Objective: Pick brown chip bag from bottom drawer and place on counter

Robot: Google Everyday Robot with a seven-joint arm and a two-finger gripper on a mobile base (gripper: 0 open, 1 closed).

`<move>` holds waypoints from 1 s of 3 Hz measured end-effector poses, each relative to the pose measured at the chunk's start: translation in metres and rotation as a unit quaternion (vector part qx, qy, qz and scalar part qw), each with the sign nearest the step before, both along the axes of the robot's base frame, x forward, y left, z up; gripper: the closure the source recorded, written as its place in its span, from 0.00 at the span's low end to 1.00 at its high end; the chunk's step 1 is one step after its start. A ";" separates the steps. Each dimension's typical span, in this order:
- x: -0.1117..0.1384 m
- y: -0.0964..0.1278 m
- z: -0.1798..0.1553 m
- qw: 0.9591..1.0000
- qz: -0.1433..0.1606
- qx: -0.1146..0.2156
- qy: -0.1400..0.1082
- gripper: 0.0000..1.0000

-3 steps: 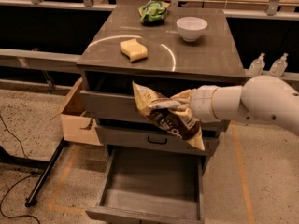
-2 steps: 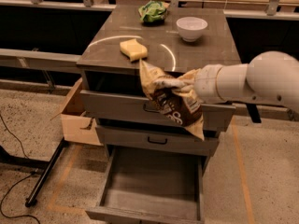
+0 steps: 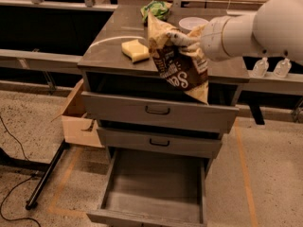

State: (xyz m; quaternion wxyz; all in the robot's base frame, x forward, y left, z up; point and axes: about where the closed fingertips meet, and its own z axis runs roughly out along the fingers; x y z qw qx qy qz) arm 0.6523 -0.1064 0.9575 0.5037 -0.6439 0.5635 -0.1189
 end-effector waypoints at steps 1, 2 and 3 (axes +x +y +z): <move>0.028 0.003 0.050 0.998 -0.002 -0.023 -0.053 1.00; 0.057 0.011 0.068 0.996 0.005 -0.040 -0.075 1.00; 0.091 0.018 0.064 0.995 0.011 -0.051 -0.089 1.00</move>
Offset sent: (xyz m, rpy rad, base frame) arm 0.0961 0.0197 0.0882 -0.1213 -0.2020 0.0267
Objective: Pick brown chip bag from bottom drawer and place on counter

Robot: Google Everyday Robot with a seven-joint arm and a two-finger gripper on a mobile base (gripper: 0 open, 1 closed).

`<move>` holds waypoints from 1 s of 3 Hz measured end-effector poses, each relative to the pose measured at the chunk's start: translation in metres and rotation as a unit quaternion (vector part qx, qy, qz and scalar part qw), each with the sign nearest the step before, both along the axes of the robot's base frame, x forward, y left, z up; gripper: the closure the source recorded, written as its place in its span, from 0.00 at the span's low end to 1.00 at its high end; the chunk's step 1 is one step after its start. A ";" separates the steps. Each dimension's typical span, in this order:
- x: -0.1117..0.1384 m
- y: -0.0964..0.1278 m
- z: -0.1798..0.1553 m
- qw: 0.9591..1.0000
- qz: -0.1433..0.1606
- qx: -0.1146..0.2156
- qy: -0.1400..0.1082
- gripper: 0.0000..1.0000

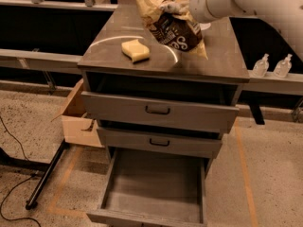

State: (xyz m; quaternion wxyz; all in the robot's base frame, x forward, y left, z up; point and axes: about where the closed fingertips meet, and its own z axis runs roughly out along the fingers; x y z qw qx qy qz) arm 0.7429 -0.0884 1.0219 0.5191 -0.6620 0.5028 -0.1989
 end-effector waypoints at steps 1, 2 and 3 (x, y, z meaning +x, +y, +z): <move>0.036 0.005 -0.023 1.000 -0.010 -0.009 0.002 0.82; 0.059 0.011 -0.051 1.000 -0.019 -0.013 0.012 0.59; 0.071 0.017 -0.073 0.999 -0.025 -0.012 0.029 0.36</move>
Offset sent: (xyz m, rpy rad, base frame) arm 0.0871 0.0169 -0.0866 -0.0348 0.0523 -0.0667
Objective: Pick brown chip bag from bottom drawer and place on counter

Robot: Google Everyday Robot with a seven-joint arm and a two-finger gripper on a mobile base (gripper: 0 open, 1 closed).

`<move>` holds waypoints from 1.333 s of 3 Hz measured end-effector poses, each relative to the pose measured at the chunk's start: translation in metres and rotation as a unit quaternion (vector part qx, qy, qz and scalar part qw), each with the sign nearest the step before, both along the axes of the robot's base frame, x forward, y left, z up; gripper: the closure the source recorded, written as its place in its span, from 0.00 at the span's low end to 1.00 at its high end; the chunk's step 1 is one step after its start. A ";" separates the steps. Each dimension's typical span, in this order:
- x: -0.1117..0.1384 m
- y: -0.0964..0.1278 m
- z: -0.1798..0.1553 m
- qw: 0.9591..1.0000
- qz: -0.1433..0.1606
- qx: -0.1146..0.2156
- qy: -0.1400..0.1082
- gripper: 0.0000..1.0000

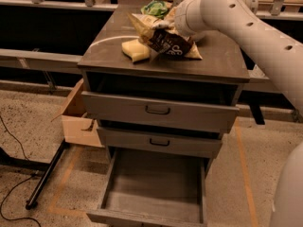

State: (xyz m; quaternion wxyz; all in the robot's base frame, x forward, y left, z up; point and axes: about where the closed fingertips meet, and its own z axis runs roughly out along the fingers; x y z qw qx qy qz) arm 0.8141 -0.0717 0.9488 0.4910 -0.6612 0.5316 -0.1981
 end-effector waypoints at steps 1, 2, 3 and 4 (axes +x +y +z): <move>0.002 0.002 -0.013 1.000 -0.006 0.011 0.020 0.13; -0.004 -0.006 -0.015 0.999 -0.025 0.019 0.033 0.00; -0.024 -0.024 -0.005 0.998 -0.055 0.002 0.033 0.00; -0.060 -0.051 0.018 0.995 -0.099 -0.026 0.018 0.00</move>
Offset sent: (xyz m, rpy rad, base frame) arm -0.0160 -0.0196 -0.0135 0.0599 0.0957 -0.1065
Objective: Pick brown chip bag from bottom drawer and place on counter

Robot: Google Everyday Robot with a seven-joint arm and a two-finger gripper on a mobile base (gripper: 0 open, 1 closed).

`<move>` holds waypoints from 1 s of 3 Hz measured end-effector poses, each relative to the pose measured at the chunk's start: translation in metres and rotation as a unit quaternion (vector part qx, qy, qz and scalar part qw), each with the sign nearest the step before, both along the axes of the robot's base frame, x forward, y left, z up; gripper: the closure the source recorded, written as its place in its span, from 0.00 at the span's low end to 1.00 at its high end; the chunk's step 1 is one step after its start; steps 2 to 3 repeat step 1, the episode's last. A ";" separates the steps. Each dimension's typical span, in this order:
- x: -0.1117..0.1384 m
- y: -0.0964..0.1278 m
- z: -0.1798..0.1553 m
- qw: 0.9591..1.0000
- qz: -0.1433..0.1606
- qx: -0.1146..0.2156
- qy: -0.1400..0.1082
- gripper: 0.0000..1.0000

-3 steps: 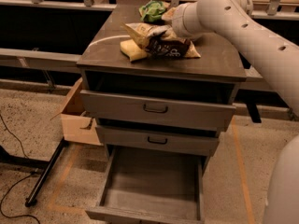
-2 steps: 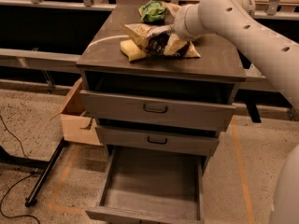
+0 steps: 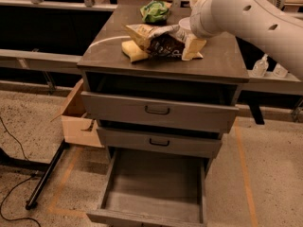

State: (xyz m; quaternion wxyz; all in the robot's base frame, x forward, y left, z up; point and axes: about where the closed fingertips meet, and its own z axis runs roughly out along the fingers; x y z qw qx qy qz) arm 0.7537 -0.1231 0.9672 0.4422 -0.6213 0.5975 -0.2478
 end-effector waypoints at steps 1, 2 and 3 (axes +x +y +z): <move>0.000 0.000 0.000 1.000 0.000 0.000 0.000 0.00; 0.000 0.000 0.000 1.000 0.000 0.000 0.000 0.00; 0.000 0.000 0.000 1.000 0.000 0.000 0.000 0.00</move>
Offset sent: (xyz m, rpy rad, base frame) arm 0.0000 0.0000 0.0000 0.0000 0.0000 0.0000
